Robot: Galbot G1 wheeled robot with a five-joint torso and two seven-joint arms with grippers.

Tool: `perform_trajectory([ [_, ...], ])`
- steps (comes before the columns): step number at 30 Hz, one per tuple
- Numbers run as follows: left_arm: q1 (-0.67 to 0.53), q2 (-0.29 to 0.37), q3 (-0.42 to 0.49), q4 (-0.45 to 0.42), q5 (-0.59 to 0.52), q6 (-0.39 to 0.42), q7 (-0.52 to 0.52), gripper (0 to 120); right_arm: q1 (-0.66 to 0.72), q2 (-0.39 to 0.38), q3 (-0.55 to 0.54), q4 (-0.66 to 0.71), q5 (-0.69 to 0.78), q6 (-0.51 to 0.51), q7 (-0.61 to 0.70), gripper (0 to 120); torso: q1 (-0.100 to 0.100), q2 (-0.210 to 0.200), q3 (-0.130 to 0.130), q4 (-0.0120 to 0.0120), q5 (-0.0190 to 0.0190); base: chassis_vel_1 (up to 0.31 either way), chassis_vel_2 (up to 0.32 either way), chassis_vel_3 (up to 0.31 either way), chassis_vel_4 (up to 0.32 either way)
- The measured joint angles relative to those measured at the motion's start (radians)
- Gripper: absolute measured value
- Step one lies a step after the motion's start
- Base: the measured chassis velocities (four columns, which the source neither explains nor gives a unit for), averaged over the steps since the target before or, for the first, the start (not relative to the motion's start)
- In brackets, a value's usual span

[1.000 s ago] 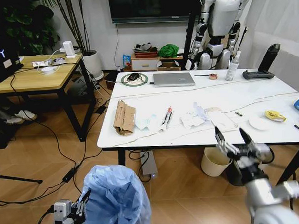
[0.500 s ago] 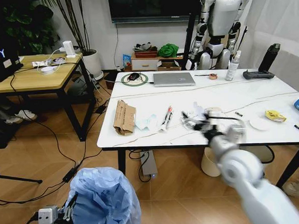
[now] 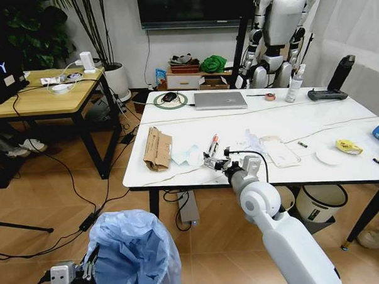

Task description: Pick up the trash bin and place the trash from the table into it.

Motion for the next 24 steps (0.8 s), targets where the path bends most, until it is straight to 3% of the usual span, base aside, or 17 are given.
perform_trajectory([
  [3,-0.005,-0.002,0.006,0.001,0.002,0.002,-0.001,0,0.016,0.008,-0.012,-0.023,-0.002,0.005,-0.015,98,0.000,0.000,0.000,0.0001,-0.0001,0.000,0.000,0.000,0.000],
  [10,-0.010,-0.001,0.012,0.003,0.003,0.004,-0.002,0,0.034,0.012,-0.028,-0.067,-0.025,0.020,-0.035,76,0.000,0.000,0.000,0.0001,0.0001,0.000,0.000,0.000,0.000],
  [17,-0.011,0.004,0.008,0.006,0.002,0.003,-0.002,0,0.035,0.013,-0.034,-0.088,-0.042,0.028,-0.044,45,0.000,0.000,0.000,0.0001,0.0001,0.000,0.000,0.000,0.000],
  [24,-0.017,0.011,0.015,0.014,0.002,0.002,-0.002,0,0.022,0.005,-0.031,-0.085,-0.051,0.032,-0.050,20,0.000,0.000,0.000,0.0002,0.0001,0.000,0.000,0.000,0.000],
])
